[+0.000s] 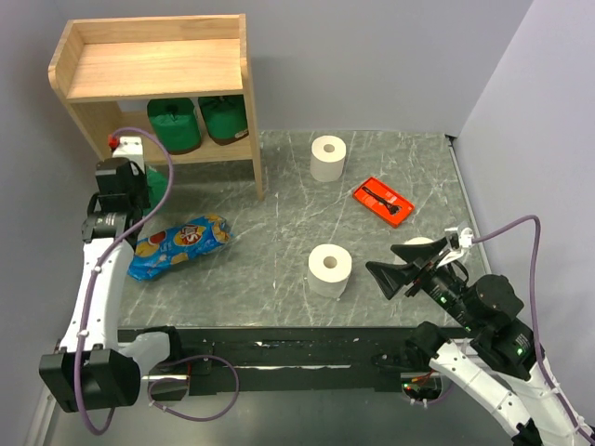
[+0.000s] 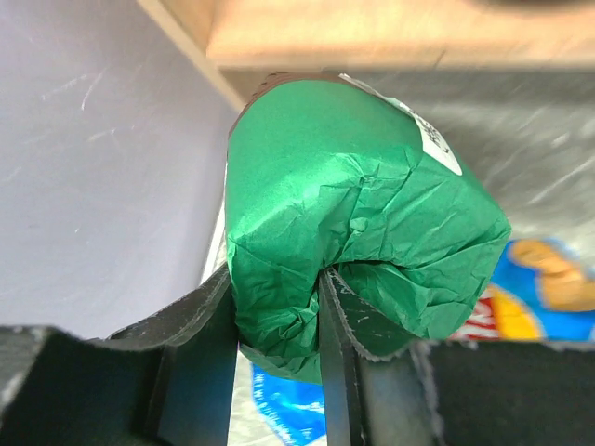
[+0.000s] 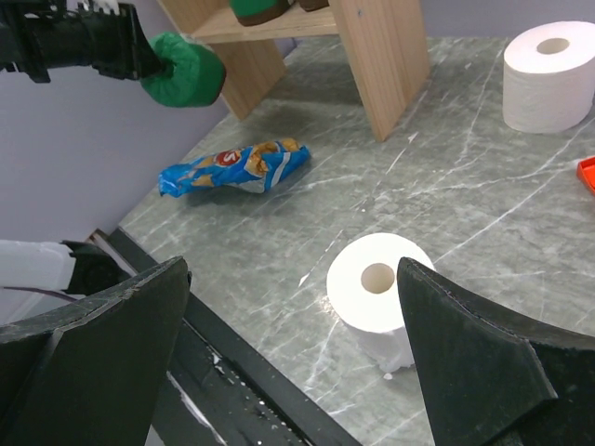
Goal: Place and organize the paper towels onto the shelf
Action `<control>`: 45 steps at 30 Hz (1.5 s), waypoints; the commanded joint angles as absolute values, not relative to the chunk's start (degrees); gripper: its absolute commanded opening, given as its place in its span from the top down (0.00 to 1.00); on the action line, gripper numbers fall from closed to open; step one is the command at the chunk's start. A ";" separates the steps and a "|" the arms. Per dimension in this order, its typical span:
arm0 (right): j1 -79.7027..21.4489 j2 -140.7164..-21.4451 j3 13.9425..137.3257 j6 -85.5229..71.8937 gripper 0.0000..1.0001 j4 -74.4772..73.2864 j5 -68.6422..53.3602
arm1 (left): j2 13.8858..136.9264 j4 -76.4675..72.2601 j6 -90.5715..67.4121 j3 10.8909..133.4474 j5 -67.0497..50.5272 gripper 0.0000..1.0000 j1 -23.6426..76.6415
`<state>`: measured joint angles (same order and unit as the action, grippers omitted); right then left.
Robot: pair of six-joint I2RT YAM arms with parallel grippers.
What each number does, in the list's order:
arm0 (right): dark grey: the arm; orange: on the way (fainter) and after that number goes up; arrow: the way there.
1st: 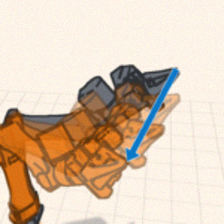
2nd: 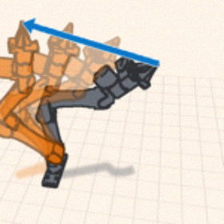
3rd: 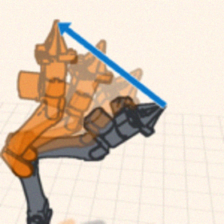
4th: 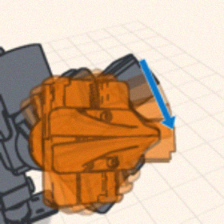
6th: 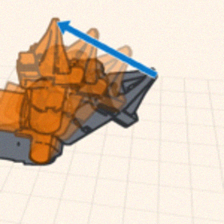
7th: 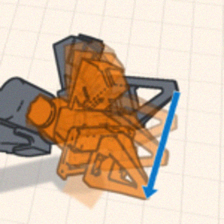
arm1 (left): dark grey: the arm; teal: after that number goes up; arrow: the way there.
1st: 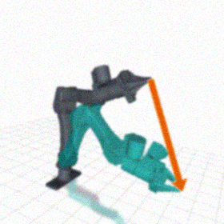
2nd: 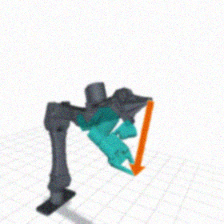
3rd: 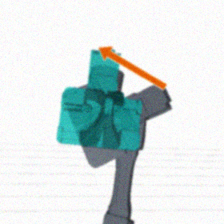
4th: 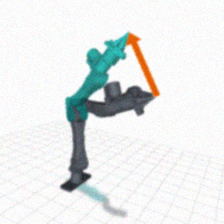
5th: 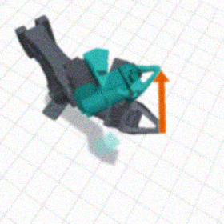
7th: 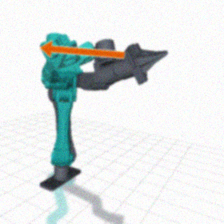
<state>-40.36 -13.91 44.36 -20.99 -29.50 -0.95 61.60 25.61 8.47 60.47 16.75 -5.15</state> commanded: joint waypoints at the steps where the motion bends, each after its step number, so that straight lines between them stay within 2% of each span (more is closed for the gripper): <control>1: -40.52 -13.53 46.84 -22.76 0.01 -29.79 -1.32 | 59.06 26.28 0.54 68.54 12.92 0.72 -4.92; 5: -40.52 -15.02 47.72 -23.29 0.01 -29.88 -2.02 | 58.19 24.71 -1.91 72.15 12.74 0.70 -5.01; 11: -40.52 -16.61 49.39 -23.55 0.00 -30.76 -2.11 | 60.20 22.25 -2.37 75.32 20.65 0.70 -5.10; 22: -40.52 -17.93 52.30 -23.91 0.00 -32.34 -1.76 | 65.74 15.48 -8.87 77.96 17.40 0.72 -5.10; 32: -40.52 -18.54 52.99 -24.43 0.00 -32.52 -1.32 | 68.73 9.93 -10.02 76.64 20.65 0.71 -5.10; 38: -40.52 -19.16 54.14 -24.26 0.00 -32.69 -1.06 | 71.28 9.67 -11.69 77.87 21.71 0.68 -5.01; 45: -40.43 -18.72 53.53 -24.52 0.00 -32.43 -0.53 | 73.56 7.91 -12.39 77.78 23.90 0.60 -5.10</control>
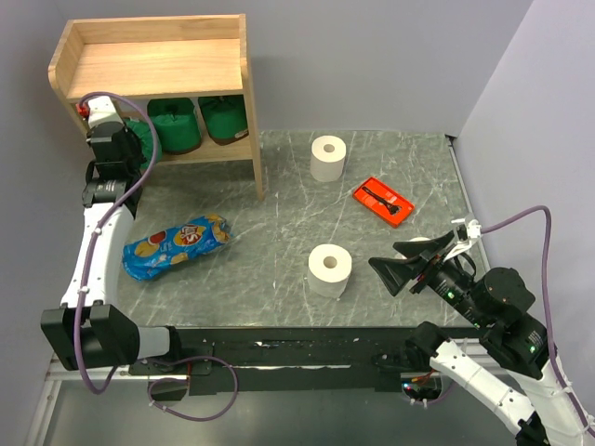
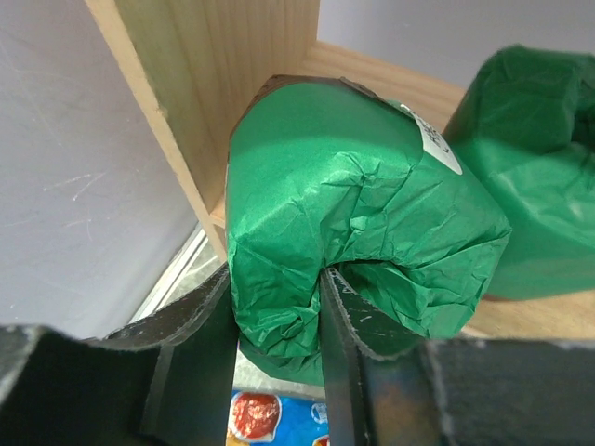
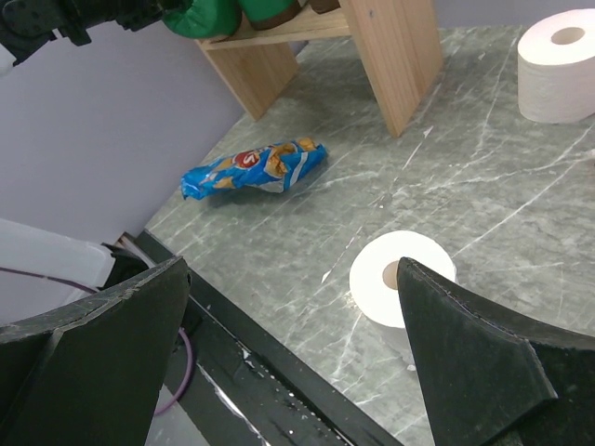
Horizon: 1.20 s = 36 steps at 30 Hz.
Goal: Place and organize the paper towels onto the shelf
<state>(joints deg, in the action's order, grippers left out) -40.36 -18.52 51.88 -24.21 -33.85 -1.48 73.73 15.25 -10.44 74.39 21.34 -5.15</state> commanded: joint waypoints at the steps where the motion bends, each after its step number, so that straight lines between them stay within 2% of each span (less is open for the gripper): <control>1: -40.60 -18.89 53.53 -24.52 0.00 -32.43 -0.61 | 73.56 7.30 -12.22 77.26 23.99 0.59 -5.10; 5: -40.52 -19.42 53.88 -24.26 0.01 -32.43 -0.88 | 73.47 3.52 -10.38 75.50 24.08 0.49 -5.01; 9: -40.43 -19.95 54.31 -24.08 0.00 -32.43 -0.97 | 75.14 2.02 -10.55 75.67 22.85 0.31 -5.10; 11: -40.52 -20.39 54.75 -23.99 0.00 -32.69 -1.32 | 75.67 3.25 -10.46 77.08 22.59 0.30 -5.10; 17: -40.52 -20.48 55.02 -24.26 0.00 -32.96 -1.32 | 72.87 1.93 -9.32 76.38 21.45 0.19 -5.10; 26: -40.43 -20.04 55.20 -25.05 0.00 -34.01 -1.23 | 69.27 10.54 -10.02 78.05 20.05 0.18 -5.01; 31: -40.43 -19.69 54.23 -24.79 0.00 -34.63 -0.79 | 67.15 12.40 -9.05 72.44 13.89 0.24 -5.10; 36: -40.52 -20.30 54.67 -24.52 0.01 -34.54 -0.97 | 69.95 12.12 -10.63 70.13 15.82 0.57 -5.97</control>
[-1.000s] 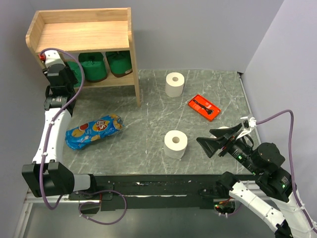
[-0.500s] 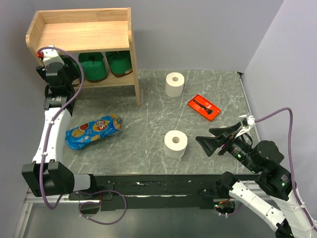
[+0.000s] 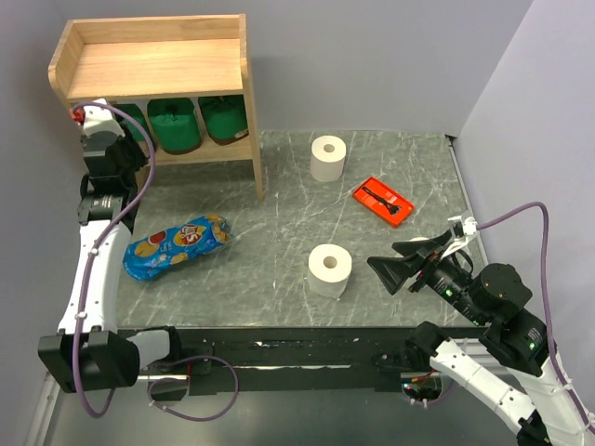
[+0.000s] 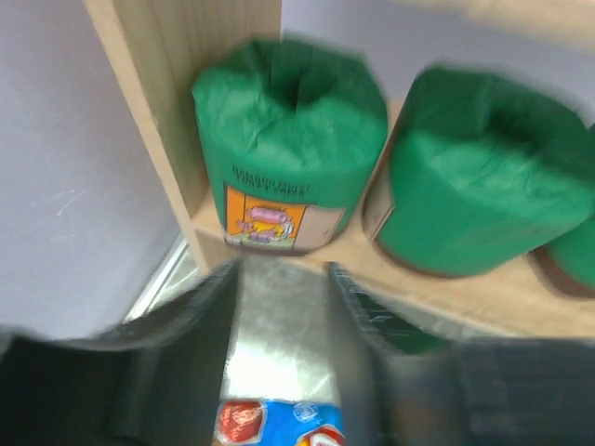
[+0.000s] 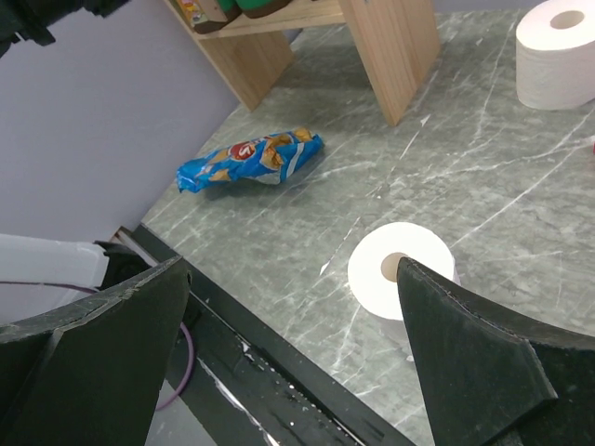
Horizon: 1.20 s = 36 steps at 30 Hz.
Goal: Place and organize the paper towels onto the shelf
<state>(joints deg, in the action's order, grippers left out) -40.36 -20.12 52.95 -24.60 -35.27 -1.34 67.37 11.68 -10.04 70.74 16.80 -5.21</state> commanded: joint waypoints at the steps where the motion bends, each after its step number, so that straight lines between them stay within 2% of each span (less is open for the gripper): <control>1: -40.43 -20.22 54.58 -24.70 0.00 -34.45 -0.97 | 71.00 11.87 -10.72 70.40 16.17 0.63 -6.41; 2: -40.52 -20.39 54.49 -24.78 0.01 -34.19 -1.05 | 72.76 11.17 -10.29 70.49 16.61 0.74 -6.59; 5: -40.52 -20.83 53.97 -24.52 0.01 -33.31 -1.50 | 74.53 6.53 -9.06 69.87 16.61 0.78 -6.94; 19: -40.52 -26.45 55.20 -21.36 0.00 -32.78 -0.09 | 81.99 -12.04 -8.79 65.83 18.11 0.75 -7.65; 28: -40.52 -27.86 54.58 -22.76 0.00 -32.78 1.23 | 80.78 -17.93 -9.14 63.28 16.00 0.74 -7.56; 33: -40.60 -29.88 53.35 -23.99 0.00 -32.17 1.93 | 73.93 -14.69 -8.88 60.47 14.42 0.68 -7.56; 34: -40.52 -30.93 53.18 -24.43 0.00 -32.17 1.59 | 70.70 -13.46 -9.40 60.12 13.63 0.59 -7.56; 36: -40.43 -31.81 52.74 -25.48 0.00 -33.04 1.23 | 67.17 -10.48 -9.49 58.45 9.96 0.49 -7.56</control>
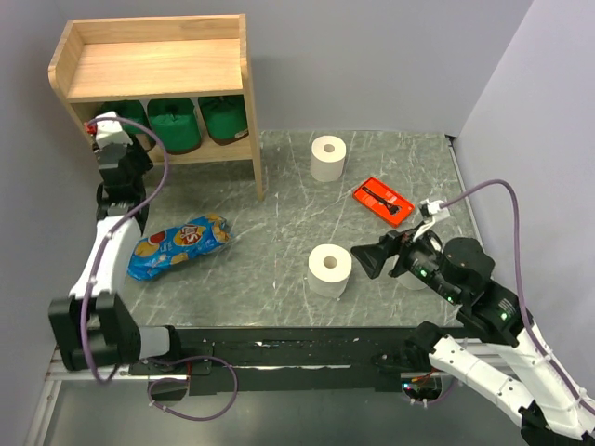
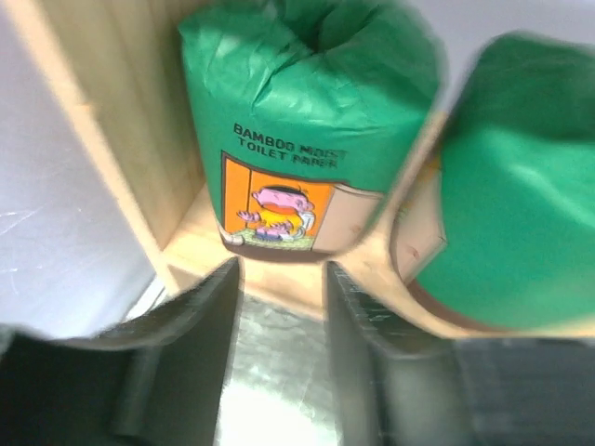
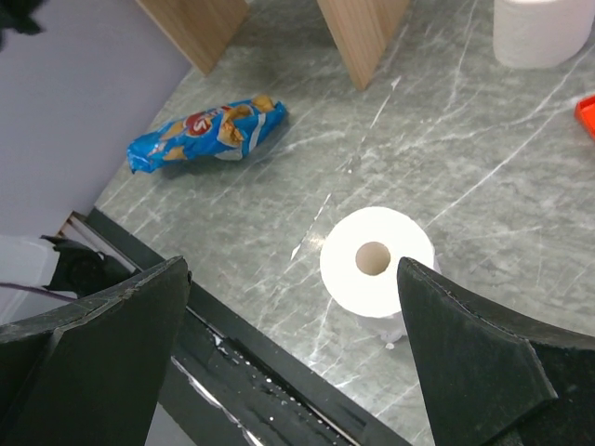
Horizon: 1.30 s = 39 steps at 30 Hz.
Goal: Place and organize the paper towels onto the shelf
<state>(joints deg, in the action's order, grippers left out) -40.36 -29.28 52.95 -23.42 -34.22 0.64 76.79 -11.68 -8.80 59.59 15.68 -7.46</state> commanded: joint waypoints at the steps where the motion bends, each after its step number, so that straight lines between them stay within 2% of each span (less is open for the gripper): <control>1: -40.52 -32.43 52.65 -25.84 0.01 -33.48 1.32 | 63.93 -8.46 -10.19 58.10 8.54 0.44 -7.56; 2: -40.43 -32.61 52.47 -26.10 0.00 -33.83 1.49 | 62.33 -6.44 -10.63 57.92 7.83 0.32 -7.56; 3: -40.43 -32.61 52.12 -26.80 0.00 -34.27 1.49 | 60.57 -2.85 -10.72 57.66 7.04 0.26 -7.47; 4: -40.43 -32.69 51.95 -27.24 0.01 -35.32 2.10 | 57.25 -1.68 -12.38 57.22 5.38 0.15 -7.56; 8: -40.52 -33.66 52.12 -28.48 0.00 -39.72 4.04 | 49.93 3.07 -17.56 54.15 -2.80 0.01 -7.47; 12: -40.52 -35.85 52.29 -31.62 0.01 -44.46 5.53 | 47.46 8.16 -26.69 53.79 -14.48 0.00 -6.07; 14: -40.52 -36.65 52.03 -33.30 0.00 -47.01 6.93 | 47.99 13.79 -27.86 53.97 -19.92 0.04 -5.45; 17: -40.52 -37.70 51.33 -36.21 0.00 -49.56 8.96 | 47.03 16.34 -28.48 51.08 -21.18 0.01 -1.60; 21: -40.52 -37.27 51.06 -39.54 0.01 -52.11 11.86 | 45.09 20.29 -27.60 49.66 -15.30 0.01 7.27; 26: -40.52 -33.76 50.19 -40.43 0.01 -53.26 13.97 | 48.07 24.87 -29.97 51.24 -8.54 0.07 17.03; 29: -40.52 -31.91 50.10 -39.90 0.01 -53.96 14.68 | 48.51 22.07 -31.37 50.36 -2.30 0.10 25.82; 39: -40.52 -29.01 50.71 -38.67 0.01 -56.07 13.45 | 67.99 18.90 -33.75 58.62 7.64 0.05 49.29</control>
<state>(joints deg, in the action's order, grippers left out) -40.36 -30.79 50.06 -38.92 -55.42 12.43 61.87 21.74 -31.46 54.39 2.02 43.20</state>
